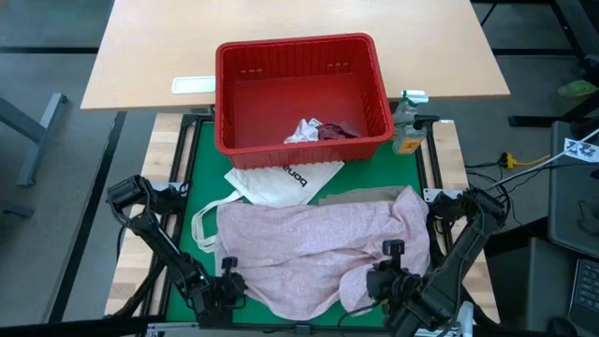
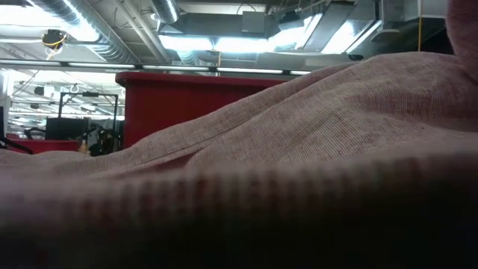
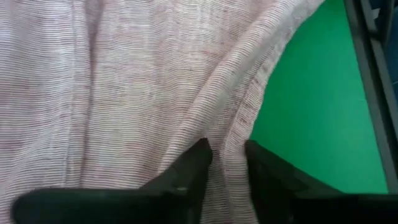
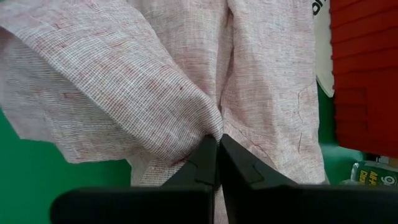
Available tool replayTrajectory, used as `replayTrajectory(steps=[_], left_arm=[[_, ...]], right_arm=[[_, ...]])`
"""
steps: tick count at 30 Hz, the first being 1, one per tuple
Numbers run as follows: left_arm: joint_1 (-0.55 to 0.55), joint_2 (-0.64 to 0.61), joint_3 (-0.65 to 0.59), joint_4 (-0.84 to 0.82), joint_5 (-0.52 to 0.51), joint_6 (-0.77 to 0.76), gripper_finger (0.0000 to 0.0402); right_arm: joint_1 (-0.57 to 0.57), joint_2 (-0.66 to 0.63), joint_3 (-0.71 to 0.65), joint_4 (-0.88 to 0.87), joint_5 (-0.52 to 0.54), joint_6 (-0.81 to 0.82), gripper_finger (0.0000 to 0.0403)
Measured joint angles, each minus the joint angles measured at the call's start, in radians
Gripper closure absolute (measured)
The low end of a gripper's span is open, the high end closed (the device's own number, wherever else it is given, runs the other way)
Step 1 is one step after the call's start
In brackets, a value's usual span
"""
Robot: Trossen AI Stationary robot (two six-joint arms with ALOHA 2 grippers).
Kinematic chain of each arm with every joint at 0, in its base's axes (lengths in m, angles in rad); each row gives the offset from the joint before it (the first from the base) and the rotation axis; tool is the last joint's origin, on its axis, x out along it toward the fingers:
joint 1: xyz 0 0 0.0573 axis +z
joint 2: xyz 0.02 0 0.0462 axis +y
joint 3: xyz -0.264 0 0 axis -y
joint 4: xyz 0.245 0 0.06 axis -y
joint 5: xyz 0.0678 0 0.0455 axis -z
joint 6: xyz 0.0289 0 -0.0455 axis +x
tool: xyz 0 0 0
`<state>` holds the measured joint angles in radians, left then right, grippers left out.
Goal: Fold laundry
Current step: Fold the pink shirt
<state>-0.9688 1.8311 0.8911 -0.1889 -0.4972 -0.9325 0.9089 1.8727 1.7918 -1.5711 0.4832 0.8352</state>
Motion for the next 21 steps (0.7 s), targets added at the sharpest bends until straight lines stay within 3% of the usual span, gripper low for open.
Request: replayTrajectory(steps=[5,12,21], left_arm=[[0.001,0.003,0.016,0.024,0.015,-0.003,0.0389],[0.023,-0.046,0.101,-0.118,-0.008,-0.03,0.0398],[0.057,-0.212,0.187,-0.625,-0.062,-0.33,0.04]], right_arm=[[0.0,-0.035,0.0,0.001,0.004,0.051,0.0393],[0.0,-0.111,0.0,0.0,0.002,0.155,0.0393],[-0.001,-0.187,0.0,0.0,0.001,0.182,0.0393]])
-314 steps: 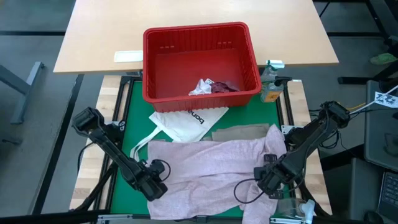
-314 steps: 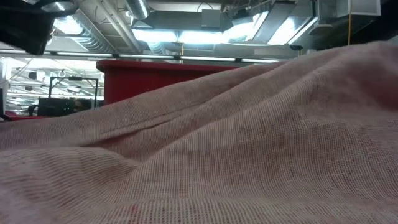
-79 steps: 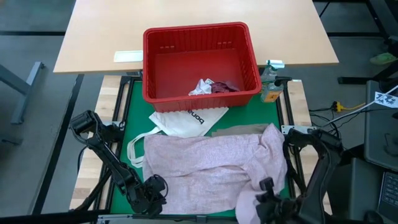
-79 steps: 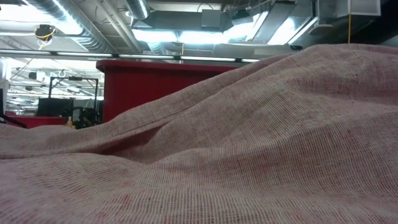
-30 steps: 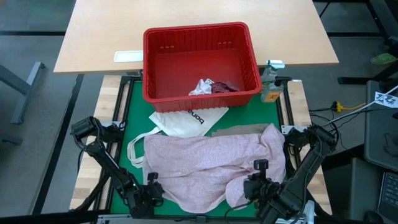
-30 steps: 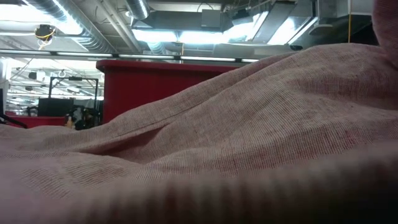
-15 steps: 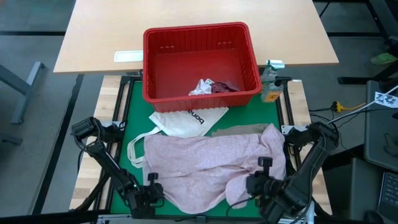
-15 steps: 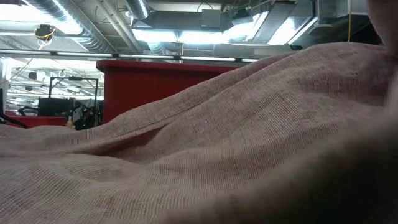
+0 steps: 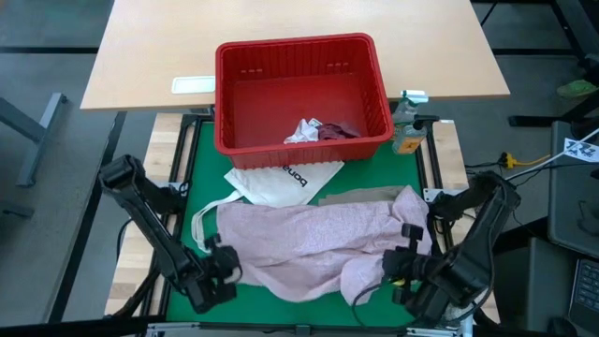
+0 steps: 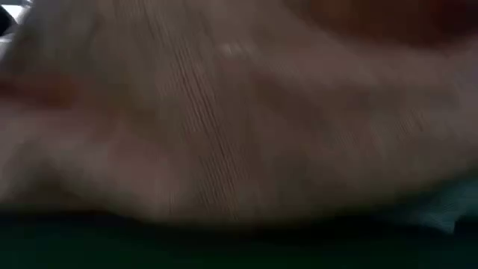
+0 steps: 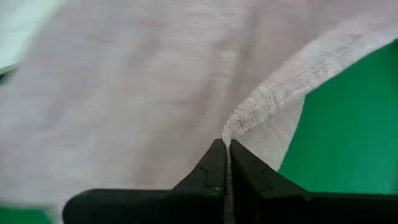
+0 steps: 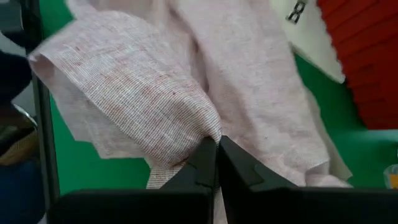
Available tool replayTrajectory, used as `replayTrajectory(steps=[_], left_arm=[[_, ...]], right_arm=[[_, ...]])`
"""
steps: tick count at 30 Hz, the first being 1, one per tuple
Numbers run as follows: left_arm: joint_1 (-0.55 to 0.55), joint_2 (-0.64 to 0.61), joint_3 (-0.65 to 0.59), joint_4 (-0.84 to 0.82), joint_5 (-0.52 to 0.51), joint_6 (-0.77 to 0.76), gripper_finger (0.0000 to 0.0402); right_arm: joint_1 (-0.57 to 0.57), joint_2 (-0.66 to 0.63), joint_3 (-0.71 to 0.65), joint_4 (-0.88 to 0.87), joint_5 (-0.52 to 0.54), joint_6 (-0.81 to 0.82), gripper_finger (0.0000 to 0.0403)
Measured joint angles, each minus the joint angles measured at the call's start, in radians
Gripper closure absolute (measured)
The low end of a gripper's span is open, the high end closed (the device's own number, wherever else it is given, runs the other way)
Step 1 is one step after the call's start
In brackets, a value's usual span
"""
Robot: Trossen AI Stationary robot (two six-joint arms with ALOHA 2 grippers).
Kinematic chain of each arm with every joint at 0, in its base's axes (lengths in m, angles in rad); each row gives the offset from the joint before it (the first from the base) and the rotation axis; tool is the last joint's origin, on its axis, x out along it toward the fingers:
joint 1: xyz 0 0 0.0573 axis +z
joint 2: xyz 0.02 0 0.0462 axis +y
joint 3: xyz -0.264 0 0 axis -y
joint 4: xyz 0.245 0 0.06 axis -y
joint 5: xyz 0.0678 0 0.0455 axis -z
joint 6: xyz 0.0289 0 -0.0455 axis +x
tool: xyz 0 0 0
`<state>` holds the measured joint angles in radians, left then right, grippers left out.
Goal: Fold laundry
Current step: Fold the pink shirt
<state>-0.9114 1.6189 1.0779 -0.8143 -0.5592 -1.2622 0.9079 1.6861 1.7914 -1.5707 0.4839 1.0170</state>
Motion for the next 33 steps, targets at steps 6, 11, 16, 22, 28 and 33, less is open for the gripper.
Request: replayTrajectory(steps=[6,11,16,22,28,33], left_arm=[[0.0,-0.062,0.004,-0.227,-0.022,-0.236,0.0401],[0.009,-0.061,-0.016,-0.296,-0.006,-0.328,0.0401],[0.044,-0.06,-0.079,-0.287,0.003,-0.407,0.0401],[0.099,-0.06,-0.158,-0.259,0.003,-0.437,0.0396],[0.149,-0.06,-0.196,-0.248,0.002,-0.431,0.0383],[0.171,-0.06,-0.198,-0.246,0.002,-0.429,0.038]], right_arm=[[-0.045,-0.114,-0.119,0.001,0.036,-0.003,0.0393],[-0.105,-0.242,-0.287,-0.002,0.017,0.064,0.0393],[-0.165,-0.334,-0.431,-0.002,-0.058,0.131,0.0393],[-0.208,-0.355,-0.535,0.001,-0.076,0.125,0.0393],[-0.239,-0.355,-0.587,0.0,-0.077,0.103,0.0393],[-0.243,-0.355,-0.59,0.0,-0.096,0.101,0.0393]])
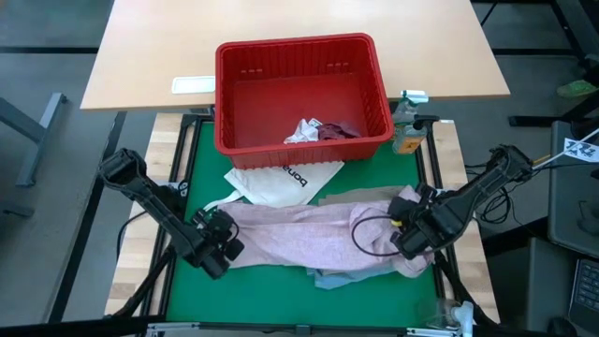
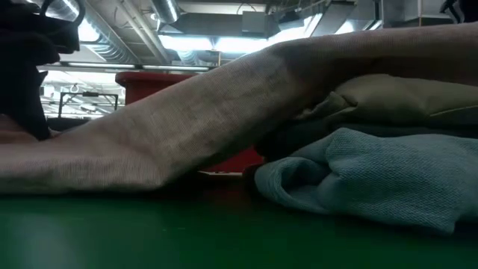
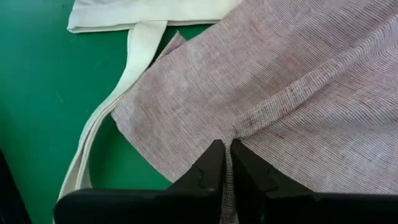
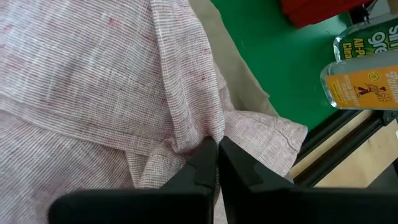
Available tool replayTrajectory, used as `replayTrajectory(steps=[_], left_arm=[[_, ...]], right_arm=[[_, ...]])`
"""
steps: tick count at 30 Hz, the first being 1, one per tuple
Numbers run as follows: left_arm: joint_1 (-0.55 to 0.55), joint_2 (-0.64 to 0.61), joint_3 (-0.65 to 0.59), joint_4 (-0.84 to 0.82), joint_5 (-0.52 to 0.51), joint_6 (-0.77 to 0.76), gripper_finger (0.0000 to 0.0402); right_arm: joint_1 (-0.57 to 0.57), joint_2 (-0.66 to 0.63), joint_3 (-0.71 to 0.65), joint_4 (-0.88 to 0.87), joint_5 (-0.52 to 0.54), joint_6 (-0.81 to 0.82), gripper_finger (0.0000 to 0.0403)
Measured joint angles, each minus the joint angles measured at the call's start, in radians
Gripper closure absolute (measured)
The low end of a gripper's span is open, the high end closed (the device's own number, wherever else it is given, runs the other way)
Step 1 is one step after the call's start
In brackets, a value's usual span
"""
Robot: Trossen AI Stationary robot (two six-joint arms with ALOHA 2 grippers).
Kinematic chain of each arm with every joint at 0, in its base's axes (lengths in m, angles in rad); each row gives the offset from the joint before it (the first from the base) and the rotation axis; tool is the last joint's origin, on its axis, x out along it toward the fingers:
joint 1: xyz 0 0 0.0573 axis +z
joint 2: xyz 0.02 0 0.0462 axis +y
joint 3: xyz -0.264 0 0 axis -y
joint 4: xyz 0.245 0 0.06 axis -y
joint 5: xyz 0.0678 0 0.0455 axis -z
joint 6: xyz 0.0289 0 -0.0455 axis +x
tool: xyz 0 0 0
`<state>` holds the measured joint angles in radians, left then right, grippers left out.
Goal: Fold laundry
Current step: Fold the pink shirt
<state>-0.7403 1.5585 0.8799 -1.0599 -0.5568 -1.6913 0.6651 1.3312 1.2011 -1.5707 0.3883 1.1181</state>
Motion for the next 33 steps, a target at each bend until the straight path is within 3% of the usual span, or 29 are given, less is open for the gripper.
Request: replayTrajectory(steps=[10,18,24,27,33], left_arm=[[0.01,0.0,0.0,0.0,0.001,0.0,0.0325],[0.01,0.0,0.0,0.006,-0.002,-0.006,0.0277],[0.01,-0.003,0.0,0.032,-0.003,-0.007,0.0278],[0.01,-0.012,0.012,0.03,-0.002,-0.006,0.0286],[0.02,-0.044,0.048,0.029,-0.01,0.01,0.0304]], right_arm=[[0.002,0.0,0.0,0.0,-0.006,0.0,0.0387],[0.002,0.001,0.0,-0.001,-0.007,0.0,0.0288],[0.002,0.001,0.008,-0.001,-0.12,-0.094,0.0228],[0.002,0.001,0.016,-0.001,-0.18,-0.106,0.0219],[0.002,-0.029,0.031,-0.001,-0.161,-0.106,0.0217]])
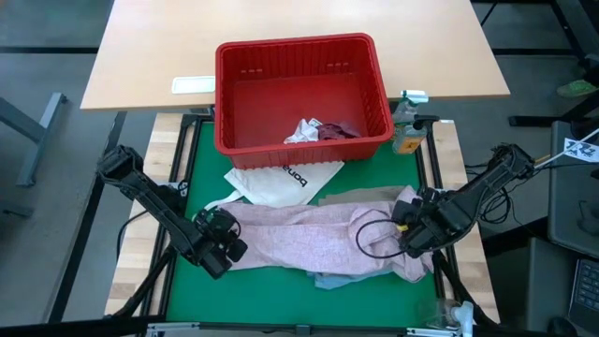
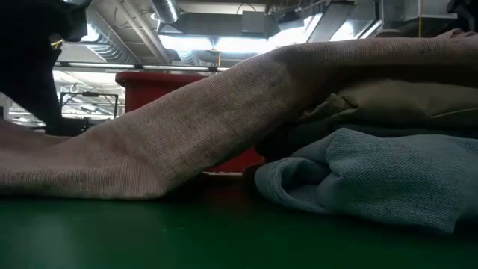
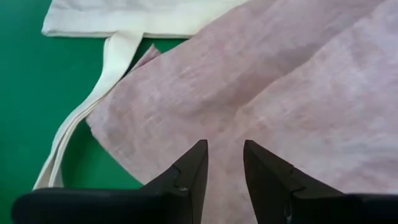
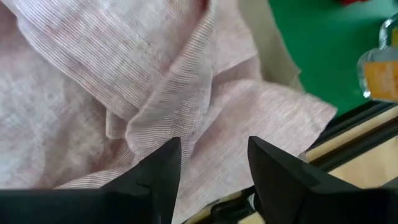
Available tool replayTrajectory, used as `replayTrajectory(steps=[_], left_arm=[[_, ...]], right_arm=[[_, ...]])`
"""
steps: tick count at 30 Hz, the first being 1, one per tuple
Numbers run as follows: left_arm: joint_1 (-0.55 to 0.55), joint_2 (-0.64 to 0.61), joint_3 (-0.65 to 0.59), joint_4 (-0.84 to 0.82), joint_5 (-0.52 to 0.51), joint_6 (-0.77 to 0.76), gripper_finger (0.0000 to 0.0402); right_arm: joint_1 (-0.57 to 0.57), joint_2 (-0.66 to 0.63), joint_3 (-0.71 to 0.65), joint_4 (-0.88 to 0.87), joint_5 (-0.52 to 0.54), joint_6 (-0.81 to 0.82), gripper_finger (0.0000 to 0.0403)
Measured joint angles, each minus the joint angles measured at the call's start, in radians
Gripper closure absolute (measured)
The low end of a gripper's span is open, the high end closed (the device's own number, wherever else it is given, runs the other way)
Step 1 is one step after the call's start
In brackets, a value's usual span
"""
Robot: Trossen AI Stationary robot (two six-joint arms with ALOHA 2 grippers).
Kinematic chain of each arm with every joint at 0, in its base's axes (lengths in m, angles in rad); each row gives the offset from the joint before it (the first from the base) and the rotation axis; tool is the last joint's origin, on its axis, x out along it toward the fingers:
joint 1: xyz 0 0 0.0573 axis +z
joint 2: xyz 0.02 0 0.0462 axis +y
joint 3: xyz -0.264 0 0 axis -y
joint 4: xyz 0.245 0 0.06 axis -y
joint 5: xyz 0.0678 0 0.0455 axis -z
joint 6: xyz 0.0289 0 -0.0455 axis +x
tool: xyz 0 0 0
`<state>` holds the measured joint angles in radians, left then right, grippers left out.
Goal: Fold laundry
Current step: Fold the pink shirt
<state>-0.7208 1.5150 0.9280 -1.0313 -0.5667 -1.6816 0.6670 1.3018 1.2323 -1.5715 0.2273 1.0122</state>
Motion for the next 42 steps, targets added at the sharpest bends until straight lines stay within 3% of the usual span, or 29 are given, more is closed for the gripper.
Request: replayTrajectory(steps=[7,14,21,25,36,42], left_arm=[[0.017,-0.005,0.037,0.053,0.0,0.083,0.0316],[-0.009,-0.005,0.037,0.238,0.078,0.168,0.0318],[-0.094,-0.001,0.037,0.335,0.141,0.17,0.0318],[-0.148,0.0,0.037,0.349,0.14,0.143,0.0318],[-0.21,0.124,0.037,0.353,0.148,0.117,0.0318],[-0.201,0.185,0.037,0.297,0.261,0.124,0.0318]], right_arm=[[0.0,-0.075,0.001,0.0,0.03,0.045,0.0216],[0.001,-0.122,0.002,0.015,-0.056,0.145,0.0216],[0.035,-0.12,0.002,0.227,-0.075,0.129,0.0216],[0.079,-0.105,0.002,0.329,-0.029,0.109,0.0216],[0.241,-0.01,-0.002,0.349,0.051,0.109,0.0216],[0.263,0.118,-0.002,0.286,0.096,0.108,0.0216]])
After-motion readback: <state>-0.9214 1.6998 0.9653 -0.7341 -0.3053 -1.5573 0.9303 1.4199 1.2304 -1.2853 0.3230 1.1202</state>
